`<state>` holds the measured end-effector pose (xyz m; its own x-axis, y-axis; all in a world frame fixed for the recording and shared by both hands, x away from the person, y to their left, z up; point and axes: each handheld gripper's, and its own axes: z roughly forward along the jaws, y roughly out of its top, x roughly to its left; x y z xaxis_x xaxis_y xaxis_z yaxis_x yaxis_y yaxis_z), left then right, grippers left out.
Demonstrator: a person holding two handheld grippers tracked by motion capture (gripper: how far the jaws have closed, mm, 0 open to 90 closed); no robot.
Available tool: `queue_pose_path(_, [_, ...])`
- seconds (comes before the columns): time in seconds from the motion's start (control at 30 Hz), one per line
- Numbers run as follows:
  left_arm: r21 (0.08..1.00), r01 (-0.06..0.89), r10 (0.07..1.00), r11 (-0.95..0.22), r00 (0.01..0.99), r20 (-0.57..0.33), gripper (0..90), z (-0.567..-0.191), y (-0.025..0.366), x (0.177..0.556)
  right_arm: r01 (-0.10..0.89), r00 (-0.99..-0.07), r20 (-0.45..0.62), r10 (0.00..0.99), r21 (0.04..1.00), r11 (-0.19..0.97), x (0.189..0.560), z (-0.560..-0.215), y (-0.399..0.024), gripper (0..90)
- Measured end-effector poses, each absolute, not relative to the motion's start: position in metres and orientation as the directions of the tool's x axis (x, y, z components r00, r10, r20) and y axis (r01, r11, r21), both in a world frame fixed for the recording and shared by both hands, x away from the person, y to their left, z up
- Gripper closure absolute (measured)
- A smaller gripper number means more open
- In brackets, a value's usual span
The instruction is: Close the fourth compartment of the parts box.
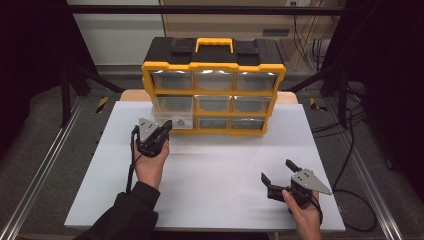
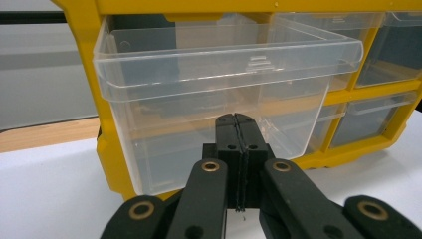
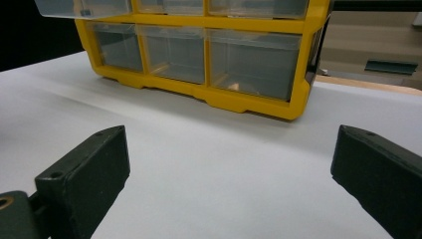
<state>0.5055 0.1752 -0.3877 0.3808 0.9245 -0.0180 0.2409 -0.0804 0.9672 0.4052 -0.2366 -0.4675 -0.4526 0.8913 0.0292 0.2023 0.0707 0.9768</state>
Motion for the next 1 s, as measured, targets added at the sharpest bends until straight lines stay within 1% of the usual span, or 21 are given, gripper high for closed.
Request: queue_pose_path(1.0, [0.963,0.250,0.920,-0.103,0.392,-0.003,90.0,-0.3824,0.1746,0.5093,0.208,-0.440,0.027,0.897,0.975,0.073,0.4053,-0.4671,-0.2363,2.1])
